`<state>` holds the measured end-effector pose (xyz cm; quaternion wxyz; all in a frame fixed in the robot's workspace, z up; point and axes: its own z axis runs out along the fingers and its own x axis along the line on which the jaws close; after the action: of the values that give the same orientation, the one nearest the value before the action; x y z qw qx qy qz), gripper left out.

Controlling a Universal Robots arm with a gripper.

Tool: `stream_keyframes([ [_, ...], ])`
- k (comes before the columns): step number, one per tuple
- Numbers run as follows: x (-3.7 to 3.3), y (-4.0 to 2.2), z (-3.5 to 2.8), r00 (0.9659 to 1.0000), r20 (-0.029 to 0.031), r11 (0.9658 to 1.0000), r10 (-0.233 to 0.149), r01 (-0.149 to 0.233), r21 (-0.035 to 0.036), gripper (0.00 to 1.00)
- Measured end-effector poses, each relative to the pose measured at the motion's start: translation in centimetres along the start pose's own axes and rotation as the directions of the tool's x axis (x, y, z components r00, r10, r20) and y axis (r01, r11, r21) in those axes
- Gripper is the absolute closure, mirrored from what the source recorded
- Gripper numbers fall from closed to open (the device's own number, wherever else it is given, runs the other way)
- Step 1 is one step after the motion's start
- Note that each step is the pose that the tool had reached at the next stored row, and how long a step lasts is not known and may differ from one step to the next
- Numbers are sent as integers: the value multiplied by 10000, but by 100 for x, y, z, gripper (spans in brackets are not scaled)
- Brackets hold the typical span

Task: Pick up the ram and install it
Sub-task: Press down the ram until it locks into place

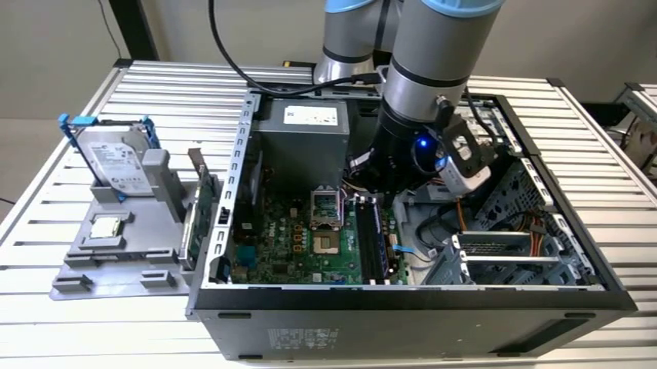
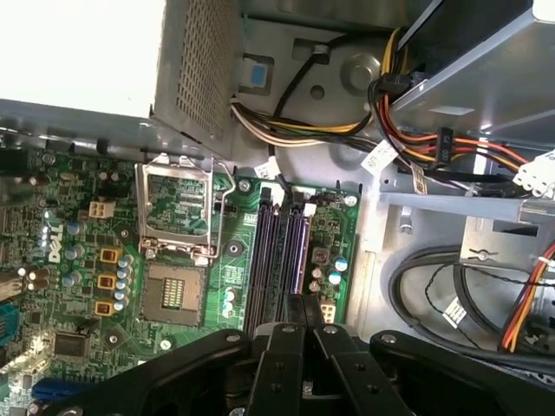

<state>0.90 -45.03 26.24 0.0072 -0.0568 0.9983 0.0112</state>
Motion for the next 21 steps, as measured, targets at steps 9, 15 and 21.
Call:
stream_keyframes([
  [9, 0, 0, 0, 9992, -9, 9992, -403, 403, -6, 100],
  [15, 0, 0, 0, 9976, -15, 9976, -695, 695, -11, 100],
  [21, 1, 0, 0, 9931, -25, 9931, -1176, 1176, -20, 100],
])
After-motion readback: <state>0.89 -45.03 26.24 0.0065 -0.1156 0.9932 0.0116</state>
